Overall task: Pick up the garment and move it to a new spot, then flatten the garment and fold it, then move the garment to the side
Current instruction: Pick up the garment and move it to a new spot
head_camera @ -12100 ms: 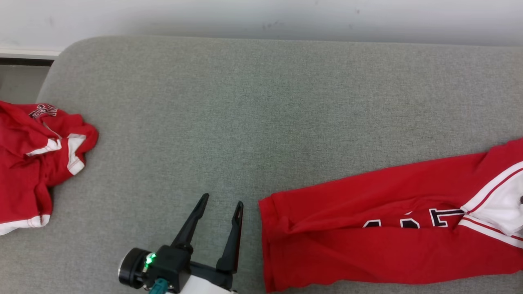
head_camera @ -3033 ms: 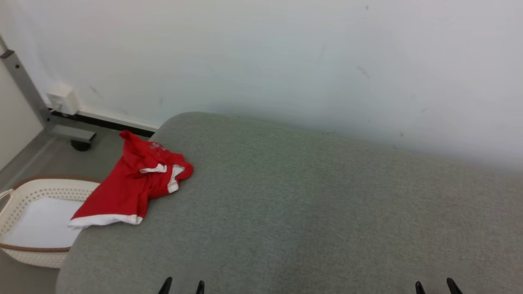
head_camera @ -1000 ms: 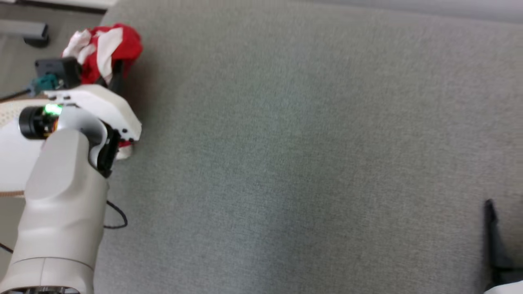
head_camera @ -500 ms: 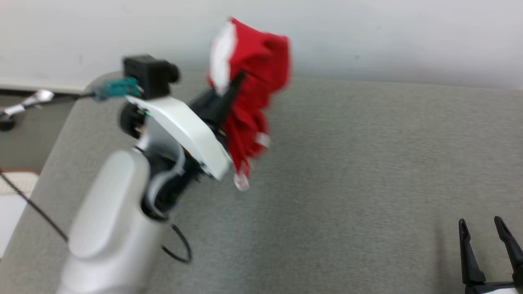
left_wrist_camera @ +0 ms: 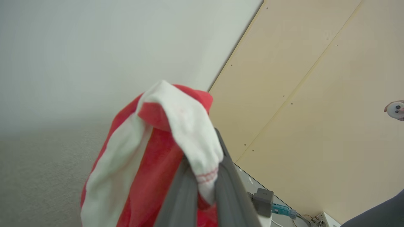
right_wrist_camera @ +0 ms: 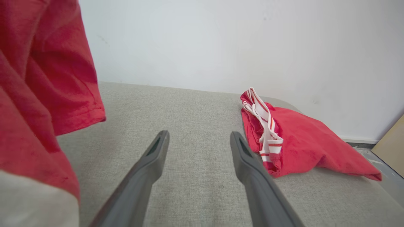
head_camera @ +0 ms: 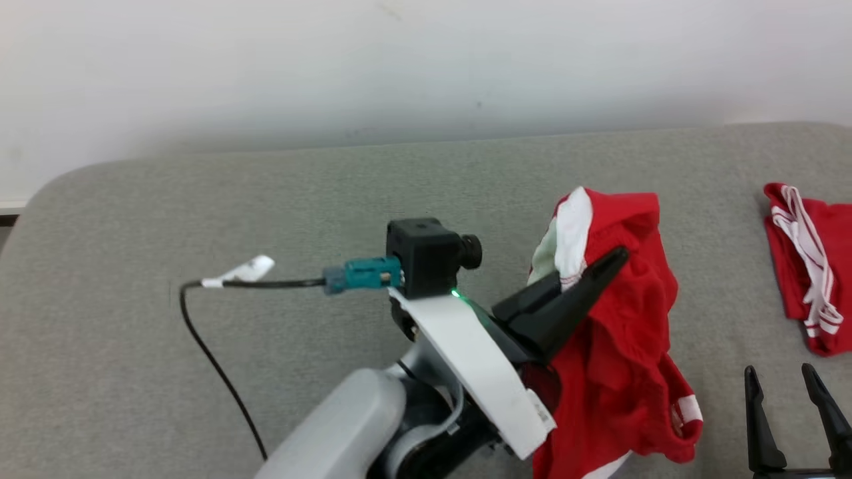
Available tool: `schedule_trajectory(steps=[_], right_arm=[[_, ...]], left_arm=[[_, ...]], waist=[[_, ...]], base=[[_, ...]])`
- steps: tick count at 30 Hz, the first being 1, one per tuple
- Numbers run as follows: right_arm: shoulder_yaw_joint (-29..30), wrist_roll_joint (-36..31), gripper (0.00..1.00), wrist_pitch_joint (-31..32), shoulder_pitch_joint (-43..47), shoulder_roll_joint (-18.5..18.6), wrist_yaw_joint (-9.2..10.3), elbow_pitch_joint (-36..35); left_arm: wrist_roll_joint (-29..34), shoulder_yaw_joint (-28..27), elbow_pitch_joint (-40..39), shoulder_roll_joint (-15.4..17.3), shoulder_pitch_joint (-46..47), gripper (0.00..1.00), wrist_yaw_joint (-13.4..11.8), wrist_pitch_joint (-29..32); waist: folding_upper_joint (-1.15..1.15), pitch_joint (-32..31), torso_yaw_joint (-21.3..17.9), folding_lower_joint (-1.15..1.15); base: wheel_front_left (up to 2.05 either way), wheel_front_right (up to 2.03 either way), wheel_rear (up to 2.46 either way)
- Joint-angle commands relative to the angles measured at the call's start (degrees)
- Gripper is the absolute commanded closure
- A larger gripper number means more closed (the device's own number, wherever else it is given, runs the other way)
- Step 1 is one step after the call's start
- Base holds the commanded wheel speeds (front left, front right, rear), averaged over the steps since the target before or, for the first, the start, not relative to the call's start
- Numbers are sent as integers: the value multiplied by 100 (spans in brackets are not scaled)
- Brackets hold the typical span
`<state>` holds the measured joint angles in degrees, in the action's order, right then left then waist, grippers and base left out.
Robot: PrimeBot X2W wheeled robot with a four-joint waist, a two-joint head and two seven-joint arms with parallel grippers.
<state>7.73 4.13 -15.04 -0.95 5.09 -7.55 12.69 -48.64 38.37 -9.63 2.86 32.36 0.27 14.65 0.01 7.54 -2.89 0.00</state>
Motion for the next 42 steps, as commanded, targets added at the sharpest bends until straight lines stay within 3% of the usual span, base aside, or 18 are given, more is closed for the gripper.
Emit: schedule_trajectory(steps=[1, 6, 12, 14, 18, 22, 23, 24, 25, 26, 30, 33, 39, 42], right_arm=[[11, 30, 0, -15, -3, 1, 14, 2], [102, 56, 0, -16, -25, 40, 14, 16], [173, 36, 0, -16, 54, 71, 14, 37], [186, 25, 0, -16, 60, 87, 14, 55], [163, -14, 0, -16, 57, 103, 14, 103], [137, -29, 0, -16, 66, 137, 14, 203], [136, -28, 0, -16, 67, 145, 14, 228], [137, -40, 0, -16, 75, 150, 14, 253], [136, -46, 0, -16, 80, 153, 14, 272], [132, -55, 0, -16, 84, 154, 14, 287], [119, -83, 0, -16, 114, 154, 14, 290], [137, -91, 0, -16, 151, 145, 14, 246], [183, -127, 0, -16, 276, 161, 14, 165], [166, -165, 0, -16, 346, 170, 14, 117]], left_arm=[[-107, 36, 20, 17, -14, 100, -58, -122], [-384, 115, 639, 22, -171, 100, -503, -739], [-215, -293, 1985, 247, -351, 100, -735, -1338], [-130, -381, 2446, 321, -345, 100, -783, -1502], [-280, -531, 3272, 406, -379, 100, -642, -1615], [222, -296, 4098, 603, -191, 100, -626, -1978], [374, -217, 4262, 617, -151, 86, -609, -2102], [482, -142, 4412, 622, -126, 64, -593, -2213], [521, -115, 4544, 605, -117, 21, -571, -2316], [581, -96, 4647, 585, -108, 0, -548, -2446], [841, -88, 4860, 596, -87, 0, -619, -2866], [1200, -148, 4705, 681, -273, 0, -813, -2973], [2075, -722, 3392, 851, -1203, 0, -1318, -2977], [2496, -895, 2809, 916, -1666, 0, -1448, -2978]], waist=[[-1, 60, -86, 0], [-1, 156, -165, 0], [-1, 219, -58, 0], [-1, 228, -12, 0], [-1, 208, 81, 0], [-1, 148, 145, 0], [-1, 128, 157, 0], [-1, 101, 169, 0], [-1, 78, 179, 0], [-1, 49, 189, 0], [-1, -87, 194, 0], [-1, -215, 178, 0], [-1, -451, 176, 0], [-1, -563, 199, 0]], base=[[0, 0, 0], [0, 0, 0], [0, 0, 0], [0, 0, 0], [0, 0, 0], [0, 0, 0], [0, 0, 0], [0, 0, 0], [0, 0, 0], [0, 0, 0], [0, 0, 0], [0, 0, 0], [0, 0, 0], [0, 0, 0]])
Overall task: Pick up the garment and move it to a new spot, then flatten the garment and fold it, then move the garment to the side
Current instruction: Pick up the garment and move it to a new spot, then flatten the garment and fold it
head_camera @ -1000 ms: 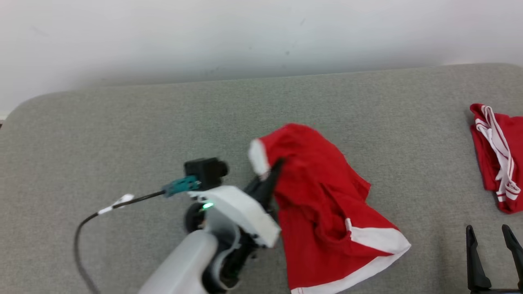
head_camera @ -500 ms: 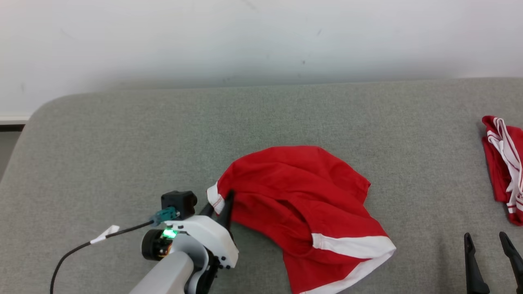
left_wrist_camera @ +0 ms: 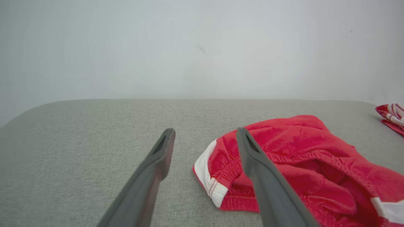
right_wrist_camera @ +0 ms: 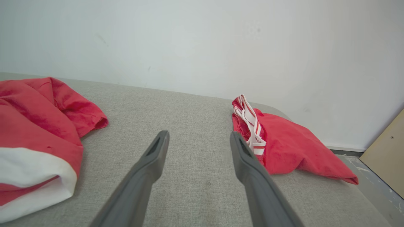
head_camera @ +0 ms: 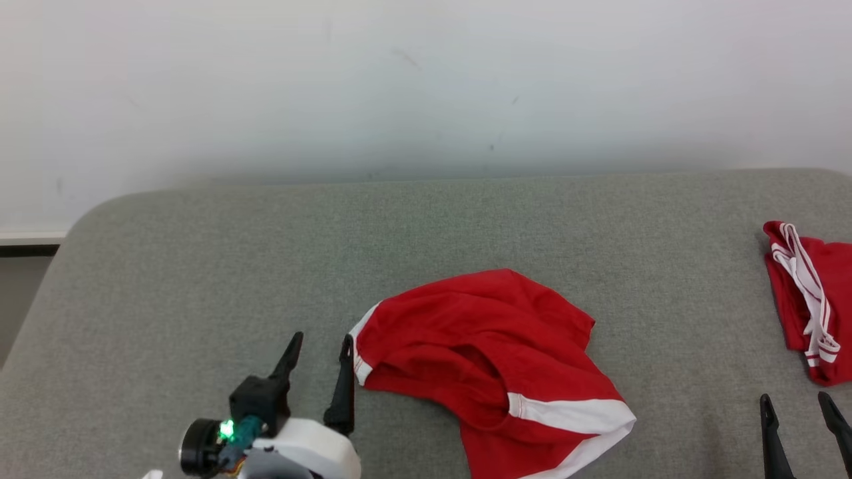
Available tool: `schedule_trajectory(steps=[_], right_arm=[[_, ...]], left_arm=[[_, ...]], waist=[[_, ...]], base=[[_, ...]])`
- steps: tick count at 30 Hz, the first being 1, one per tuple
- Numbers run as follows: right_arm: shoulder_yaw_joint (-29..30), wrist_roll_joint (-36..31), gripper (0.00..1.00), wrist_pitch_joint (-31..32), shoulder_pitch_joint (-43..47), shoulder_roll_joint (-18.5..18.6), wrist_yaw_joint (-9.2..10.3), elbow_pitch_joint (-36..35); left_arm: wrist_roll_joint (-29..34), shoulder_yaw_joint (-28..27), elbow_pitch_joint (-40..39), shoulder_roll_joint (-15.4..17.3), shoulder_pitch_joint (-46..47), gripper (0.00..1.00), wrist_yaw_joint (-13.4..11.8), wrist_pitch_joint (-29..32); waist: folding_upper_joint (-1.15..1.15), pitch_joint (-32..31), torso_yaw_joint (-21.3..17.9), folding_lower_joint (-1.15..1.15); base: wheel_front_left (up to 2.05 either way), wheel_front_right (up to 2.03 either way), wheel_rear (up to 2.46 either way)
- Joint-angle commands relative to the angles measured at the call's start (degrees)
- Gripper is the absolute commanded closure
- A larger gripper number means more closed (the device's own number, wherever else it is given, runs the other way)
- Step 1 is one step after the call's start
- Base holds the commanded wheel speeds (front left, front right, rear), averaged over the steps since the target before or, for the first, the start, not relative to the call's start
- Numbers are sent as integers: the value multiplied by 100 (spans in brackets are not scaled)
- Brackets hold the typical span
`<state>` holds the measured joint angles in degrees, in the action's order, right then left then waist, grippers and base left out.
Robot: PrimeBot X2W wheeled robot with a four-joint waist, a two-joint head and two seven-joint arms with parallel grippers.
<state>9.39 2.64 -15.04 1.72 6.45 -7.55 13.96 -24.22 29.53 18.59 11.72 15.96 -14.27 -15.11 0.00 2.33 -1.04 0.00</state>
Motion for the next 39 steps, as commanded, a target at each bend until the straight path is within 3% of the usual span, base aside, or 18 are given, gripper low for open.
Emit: schedule_trajectory(steps=[1, 8, 17, 29, 39], right_arm=[[-17, -28, 0, -16, 97, 30, 14, -12], [-102, -106, 0, -16, 199, -24, 14, -125], [-341, -64, 0, -16, 313, -181, 14, -73], [-444, -5, 0, -16, 422, -315, 14, 20], [-457, -6, 0, -16, 364, -340, 14, 27]], left_arm=[[185, -66, -192, 47, -205, 0, -14, -2], [827, -546, -1198, -5, -1333, 0, 172, -2], [1384, -1210, -1423, -337, -2186, 0, 610, -2], [1759, -1735, -1299, -701, -2349, 0, 1124, -3], [1921, -1934, -1272, -827, -2310, 0, 1327, -3]], waist=[[0, -85, 19, 0], [0, -253, 78, 0], [0, -397, 128, 0], [0, -497, 114, 0], [0, -458, 109, 0]], base=[[0, 0, 0], [0, 0, 0], [0, 0, 0], [0, 0, 0], [0, 0, 0]])
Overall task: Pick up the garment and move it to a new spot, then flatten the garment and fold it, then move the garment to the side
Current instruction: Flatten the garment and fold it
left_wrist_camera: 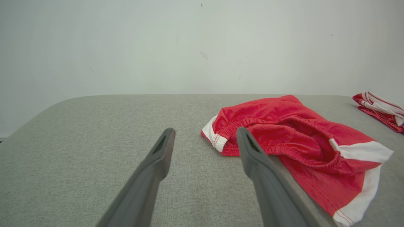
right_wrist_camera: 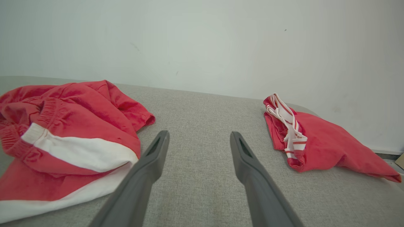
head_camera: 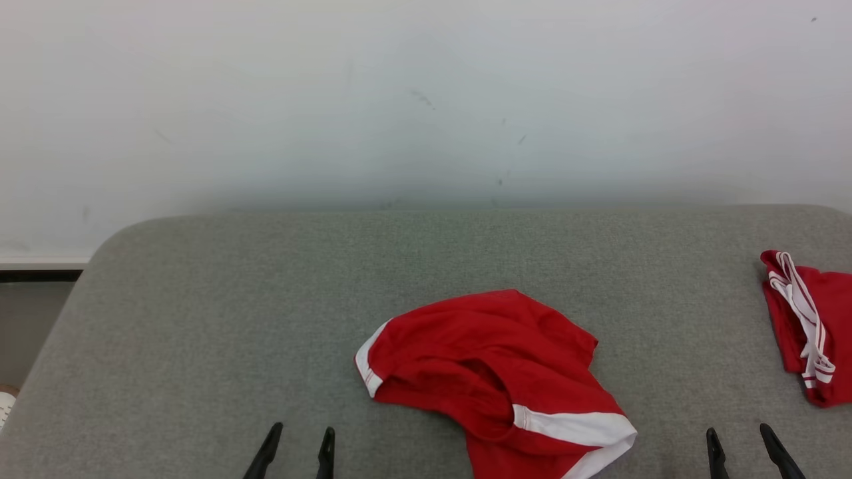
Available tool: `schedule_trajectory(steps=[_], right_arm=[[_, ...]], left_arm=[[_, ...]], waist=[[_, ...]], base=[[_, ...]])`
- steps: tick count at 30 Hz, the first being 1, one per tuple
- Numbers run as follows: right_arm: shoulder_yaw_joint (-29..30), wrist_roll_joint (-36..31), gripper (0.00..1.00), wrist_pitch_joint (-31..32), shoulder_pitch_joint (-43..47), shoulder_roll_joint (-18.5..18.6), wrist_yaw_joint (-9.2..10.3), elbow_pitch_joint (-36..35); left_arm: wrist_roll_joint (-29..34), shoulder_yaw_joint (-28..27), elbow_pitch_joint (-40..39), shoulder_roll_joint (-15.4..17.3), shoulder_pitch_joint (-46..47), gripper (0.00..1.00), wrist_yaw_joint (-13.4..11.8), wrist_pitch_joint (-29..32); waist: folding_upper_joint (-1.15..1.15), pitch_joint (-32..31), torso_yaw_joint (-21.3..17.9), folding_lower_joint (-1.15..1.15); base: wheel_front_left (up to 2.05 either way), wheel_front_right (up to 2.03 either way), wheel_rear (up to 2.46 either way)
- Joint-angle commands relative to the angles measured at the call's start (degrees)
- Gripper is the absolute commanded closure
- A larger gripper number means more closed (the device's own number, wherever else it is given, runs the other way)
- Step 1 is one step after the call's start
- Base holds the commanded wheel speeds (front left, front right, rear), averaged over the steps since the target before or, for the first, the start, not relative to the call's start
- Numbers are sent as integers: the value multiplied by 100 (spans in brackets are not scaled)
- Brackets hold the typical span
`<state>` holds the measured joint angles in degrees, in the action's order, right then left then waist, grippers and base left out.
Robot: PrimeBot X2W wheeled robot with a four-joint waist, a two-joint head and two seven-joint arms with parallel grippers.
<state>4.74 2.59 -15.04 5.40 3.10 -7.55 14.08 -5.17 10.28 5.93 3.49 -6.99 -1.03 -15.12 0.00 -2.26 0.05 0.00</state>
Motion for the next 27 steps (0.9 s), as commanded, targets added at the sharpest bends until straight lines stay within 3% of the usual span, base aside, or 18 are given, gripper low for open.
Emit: schedule_trajectory(steps=[1, 11, 20, 27], right_arm=[[-3, -1, 0, -16, -20, -5, 14, 17], [-99, 18, 0, -16, -229, -9, 14, -30], [-120, 84, 0, -16, -323, -13, 14, -14], [-123, 164, 0, -16, -376, -13, 14, -4]], left_arm=[[18, -9, -16, -10, 0, 0, 28, -2], [-139, 436, -51, -43, 515, 0, 416, -1], [-737, 1247, 1119, -46, 1255, 0, 627, 76], [-1247, 1680, 2027, -47, 1772, 0, 555, 362]], waist=[[0, 9, -20, 0], [0, 118, -585, 0], [0, 292, -1354, 0], [0, 454, -1751, 0]], base=[[0, 0, 0], [0, 0, 0], [0, 0, 0], [0, 0, 0]])
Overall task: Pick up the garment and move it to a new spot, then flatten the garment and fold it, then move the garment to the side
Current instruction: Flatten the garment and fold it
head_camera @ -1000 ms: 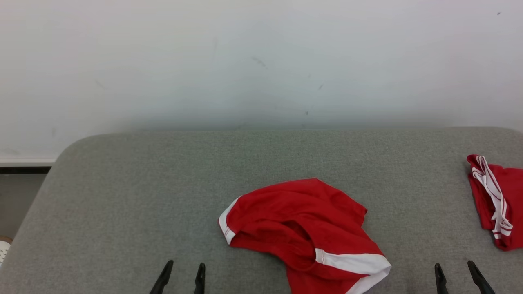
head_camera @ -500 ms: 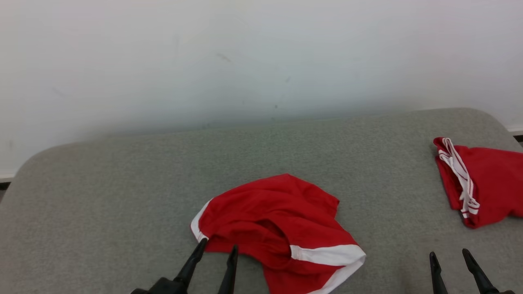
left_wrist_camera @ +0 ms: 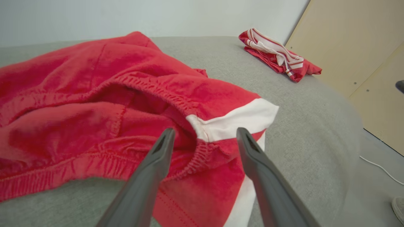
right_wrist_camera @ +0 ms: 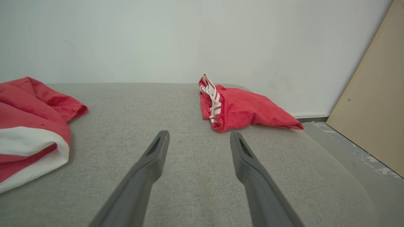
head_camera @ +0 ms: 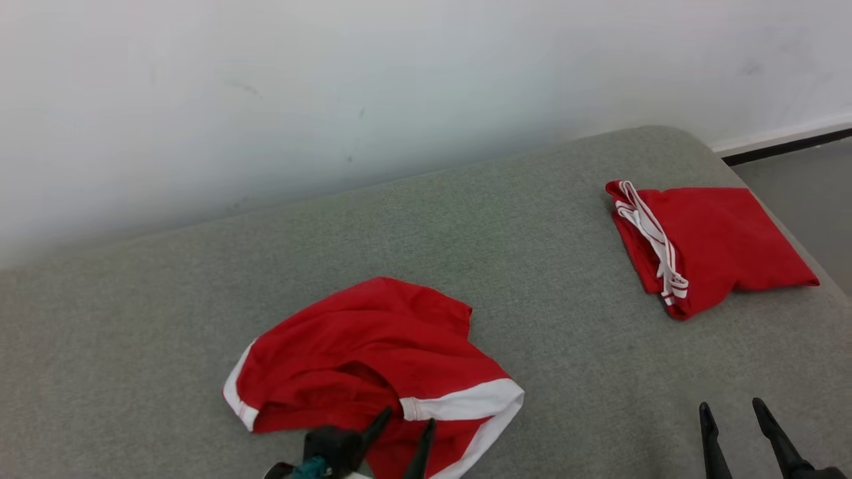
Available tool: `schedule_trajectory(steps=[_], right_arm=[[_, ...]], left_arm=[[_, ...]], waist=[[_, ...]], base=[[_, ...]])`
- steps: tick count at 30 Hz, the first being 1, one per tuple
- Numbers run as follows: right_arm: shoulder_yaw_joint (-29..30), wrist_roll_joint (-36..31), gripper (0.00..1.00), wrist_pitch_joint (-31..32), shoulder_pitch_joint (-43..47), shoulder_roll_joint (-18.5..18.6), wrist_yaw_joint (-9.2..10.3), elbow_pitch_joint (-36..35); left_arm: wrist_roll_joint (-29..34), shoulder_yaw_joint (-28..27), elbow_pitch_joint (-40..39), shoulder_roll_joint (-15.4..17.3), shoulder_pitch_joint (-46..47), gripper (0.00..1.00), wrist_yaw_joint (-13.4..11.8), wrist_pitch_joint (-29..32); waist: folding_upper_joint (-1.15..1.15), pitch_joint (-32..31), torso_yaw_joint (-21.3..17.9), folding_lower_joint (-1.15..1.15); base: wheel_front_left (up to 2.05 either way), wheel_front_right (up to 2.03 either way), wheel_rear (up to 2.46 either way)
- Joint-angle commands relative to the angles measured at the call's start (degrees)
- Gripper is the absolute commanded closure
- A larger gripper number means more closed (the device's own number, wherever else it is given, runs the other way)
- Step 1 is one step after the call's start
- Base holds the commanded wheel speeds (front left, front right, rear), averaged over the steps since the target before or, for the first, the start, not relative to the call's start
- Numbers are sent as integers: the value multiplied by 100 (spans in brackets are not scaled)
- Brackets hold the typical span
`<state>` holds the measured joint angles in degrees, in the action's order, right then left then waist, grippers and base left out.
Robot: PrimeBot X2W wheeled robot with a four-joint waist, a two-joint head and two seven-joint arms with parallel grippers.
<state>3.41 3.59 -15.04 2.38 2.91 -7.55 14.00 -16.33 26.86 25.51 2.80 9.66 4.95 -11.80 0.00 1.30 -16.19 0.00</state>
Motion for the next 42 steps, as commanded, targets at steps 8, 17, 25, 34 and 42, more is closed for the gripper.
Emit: schedule_trajectory(steps=[8, 17, 25, 34, 42], right_arm=[[44, 119, 0, -16, -135, 6, 14, -34], [-19, 129, 0, -16, -232, 6, 14, 17], [-106, 158, 0, -16, -347, 6, 14, 74], [-239, 301, 0, -16, -417, 7, 14, 151], [-151, 347, 0, -16, -316, 6, 14, 208]], left_arm=[[-204, 189, 624, 22, 527, 0, -141, -18], [-724, 427, 738, 22, 978, 100, 52, 114], [-956, 285, 654, 189, 2133, 100, 156, 468], [-850, 47, 928, 758, 3734, 100, 216, 604], [-1027, 340, 975, 958, 4199, 100, 250, 426]], waist=[[0, 261, -242, 0], [0, 350, -302, 0], [0, 327, -444, 0], [0, 354, -886, 0], [0, 294, -1023, 0]], base=[[0, 0, 0], [0, 0, 0], [0, 0, 0], [0, 0, 0], [0, 0, 0]])
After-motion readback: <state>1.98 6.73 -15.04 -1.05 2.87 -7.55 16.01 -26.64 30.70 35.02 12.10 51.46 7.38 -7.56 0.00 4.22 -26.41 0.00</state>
